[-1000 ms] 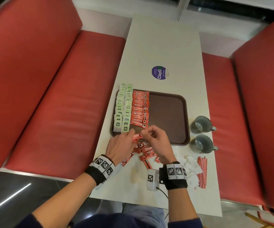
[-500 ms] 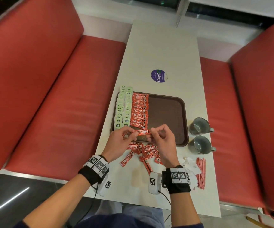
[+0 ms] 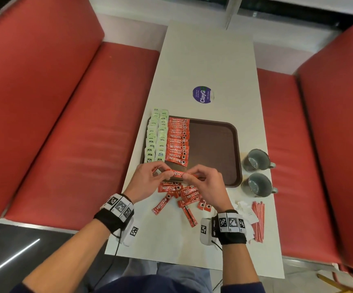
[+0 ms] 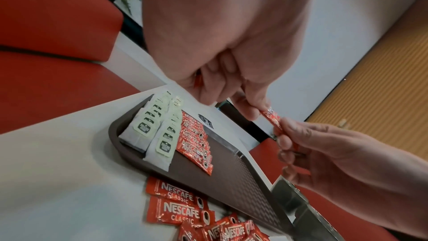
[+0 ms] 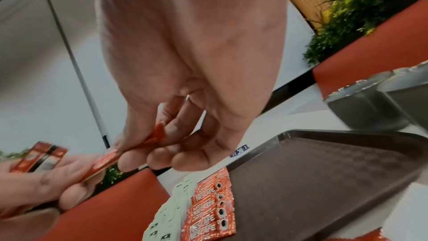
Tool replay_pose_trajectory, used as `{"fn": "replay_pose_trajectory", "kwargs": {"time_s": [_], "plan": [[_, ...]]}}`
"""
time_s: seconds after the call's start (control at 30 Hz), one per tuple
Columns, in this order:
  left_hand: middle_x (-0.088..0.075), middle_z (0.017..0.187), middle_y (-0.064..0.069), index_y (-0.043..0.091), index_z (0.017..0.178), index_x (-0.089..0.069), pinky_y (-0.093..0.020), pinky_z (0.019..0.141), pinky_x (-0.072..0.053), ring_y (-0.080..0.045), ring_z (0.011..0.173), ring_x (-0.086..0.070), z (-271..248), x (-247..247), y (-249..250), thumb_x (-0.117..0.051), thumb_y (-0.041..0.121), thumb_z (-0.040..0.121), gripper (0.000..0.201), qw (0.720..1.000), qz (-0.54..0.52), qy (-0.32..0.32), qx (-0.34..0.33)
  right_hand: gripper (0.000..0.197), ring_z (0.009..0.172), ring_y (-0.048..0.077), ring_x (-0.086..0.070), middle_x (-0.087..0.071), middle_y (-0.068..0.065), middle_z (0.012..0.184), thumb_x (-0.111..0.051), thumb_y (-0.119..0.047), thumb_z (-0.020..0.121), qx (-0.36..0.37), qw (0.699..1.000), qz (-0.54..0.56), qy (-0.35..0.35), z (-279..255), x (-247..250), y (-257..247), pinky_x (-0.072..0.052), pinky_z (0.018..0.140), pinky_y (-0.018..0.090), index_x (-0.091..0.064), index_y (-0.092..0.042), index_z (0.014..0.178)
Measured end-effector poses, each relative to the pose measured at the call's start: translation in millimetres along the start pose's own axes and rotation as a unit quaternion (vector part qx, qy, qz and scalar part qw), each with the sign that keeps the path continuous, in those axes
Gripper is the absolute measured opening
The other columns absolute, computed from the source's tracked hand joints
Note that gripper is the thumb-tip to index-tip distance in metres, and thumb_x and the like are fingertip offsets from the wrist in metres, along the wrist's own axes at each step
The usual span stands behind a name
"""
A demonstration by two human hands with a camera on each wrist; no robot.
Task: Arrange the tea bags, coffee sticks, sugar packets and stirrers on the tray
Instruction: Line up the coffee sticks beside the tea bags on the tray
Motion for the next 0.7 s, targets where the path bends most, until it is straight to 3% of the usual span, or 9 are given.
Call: {"fn": "replay_pose_trajectory", "kwargs": {"time_s": [0.13,0.23,0.33,0.4,0.5,0.63,0.7], "plan": [[-0.077,0.087,0.004,0.023,0.088,-0.078,-0.013,0.067,-0.054,-0.002,0.081,-0.070,5,4,-4,-0.080,0.031,0.098,0.013,1.000,-0.014,0.001,0.017,0.008,0.090,0.010,-0.078,-0.083,-0.008,0.089,-0.084,-0.032,0.097,-0.029,0.999,0.018,0.000,4,8,15,-0.063,0.088,0.034,-0.083,-0.024,0.098],[-0.077,0.091,0.005,0.024,0.088,-0.078,-0.011,0.069,-0.053,0.000,0.087,-0.070,10,3,-5,-0.079,0.032,0.099,0.014,1.000,0.001,0.003,0.018,0.009,0.093,0.009,-0.078,-0.083,-0.010,0.094,-0.081,-0.033,0.098,-0.040,0.999,0.021,-0.012,9,11,22,-0.063,0.085,0.033,-0.085,-0.026,0.102],[-0.076,0.092,0.008,0.024,0.095,-0.079,-0.009,0.065,-0.048,0.000,0.082,-0.066,20,0,-15,-0.078,0.036,0.099,0.012,0.999,0.034,0.012,0.026,0.009,0.094,0.005,-0.077,-0.082,-0.016,0.096,-0.082,-0.034,0.097,-0.066,0.998,-0.010,-0.002,21,10,38,-0.064,0.086,0.034,-0.087,-0.031,0.104],[-0.073,0.099,0.013,0.028,0.102,-0.079,-0.017,0.073,-0.050,-0.003,0.087,-0.062,26,-1,-24,-0.076,0.041,0.099,0.013,0.995,0.085,0.041,0.014,0.008,0.095,0.004,-0.075,-0.081,-0.018,0.094,-0.083,-0.032,0.096,-0.070,0.997,-0.032,0.027,32,8,49,-0.063,0.091,0.035,-0.086,-0.032,0.103],[-0.069,0.111,0.011,0.026,0.121,-0.075,-0.030,0.091,-0.055,-0.008,0.103,-0.065,30,-3,-25,-0.069,0.035,0.105,0.019,0.983,0.158,0.091,-0.021,0.005,0.096,0.004,-0.074,-0.080,-0.016,0.094,-0.083,-0.028,0.097,-0.085,0.992,-0.060,0.065,50,4,69,-0.062,0.098,0.039,-0.084,-0.030,0.102],[-0.062,0.127,0.007,0.023,0.136,-0.067,-0.022,0.073,-0.051,-0.012,0.097,-0.068,26,-31,-23,-0.060,0.030,0.110,0.028,0.955,0.289,0.041,-0.058,0.002,0.094,0.008,-0.074,-0.078,-0.015,0.090,-0.083,-0.032,0.097,-0.116,0.985,-0.109,0.073,71,-6,95,-0.064,0.095,0.046,-0.082,-0.032,0.096],[-0.057,0.133,0.004,0.023,0.142,-0.061,-0.026,0.069,-0.055,-0.018,0.094,-0.071,25,-49,-27,-0.058,0.031,0.110,0.033,0.938,0.339,0.004,-0.067,0.005,0.093,0.009,-0.074,-0.077,-0.016,0.089,-0.083,-0.035,0.096,-0.125,0.982,-0.121,0.073,79,-13,102,-0.065,0.093,0.048,-0.080,-0.035,0.092]]}}
Point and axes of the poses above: each hand's wrist, its own z-axis towards the middle knuckle, its own x-axis out of the back of the hand, y = z × x, the point moved 7 cm from there along z, towards the middle knuckle
